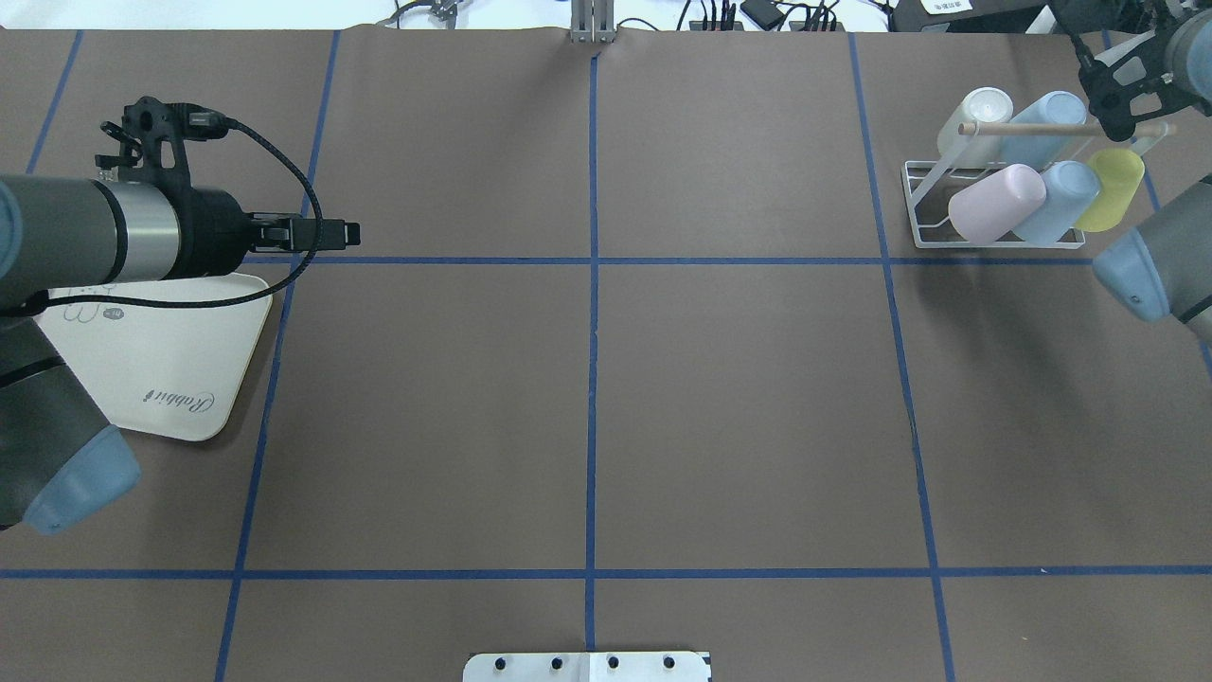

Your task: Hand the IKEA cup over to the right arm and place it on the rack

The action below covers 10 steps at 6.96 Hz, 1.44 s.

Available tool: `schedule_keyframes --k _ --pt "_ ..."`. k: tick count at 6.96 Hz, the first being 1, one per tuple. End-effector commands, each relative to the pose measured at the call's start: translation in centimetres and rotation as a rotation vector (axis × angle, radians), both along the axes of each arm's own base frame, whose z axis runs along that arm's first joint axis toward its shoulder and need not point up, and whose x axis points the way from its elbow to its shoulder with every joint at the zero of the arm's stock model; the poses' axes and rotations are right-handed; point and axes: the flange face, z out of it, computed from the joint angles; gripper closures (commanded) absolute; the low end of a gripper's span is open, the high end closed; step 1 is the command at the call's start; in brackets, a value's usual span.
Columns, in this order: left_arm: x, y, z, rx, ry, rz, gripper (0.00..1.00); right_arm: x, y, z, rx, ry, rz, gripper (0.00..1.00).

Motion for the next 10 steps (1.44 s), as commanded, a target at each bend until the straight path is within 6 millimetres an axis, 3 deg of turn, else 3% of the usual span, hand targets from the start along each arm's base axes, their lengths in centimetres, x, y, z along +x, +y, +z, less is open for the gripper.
schedule_keyframes --k 1,10 --pt "0.0 0.0 0.0 0.000 0.000 0.000 0.00 -0.1 0.1 0.3 -0.004 0.005 -0.001 1.00" --pt "0.1 0.0 -0.1 0.001 0.003 0.001 0.00 -2.9 1.0 1.4 0.010 0.079 -0.004 1.00"
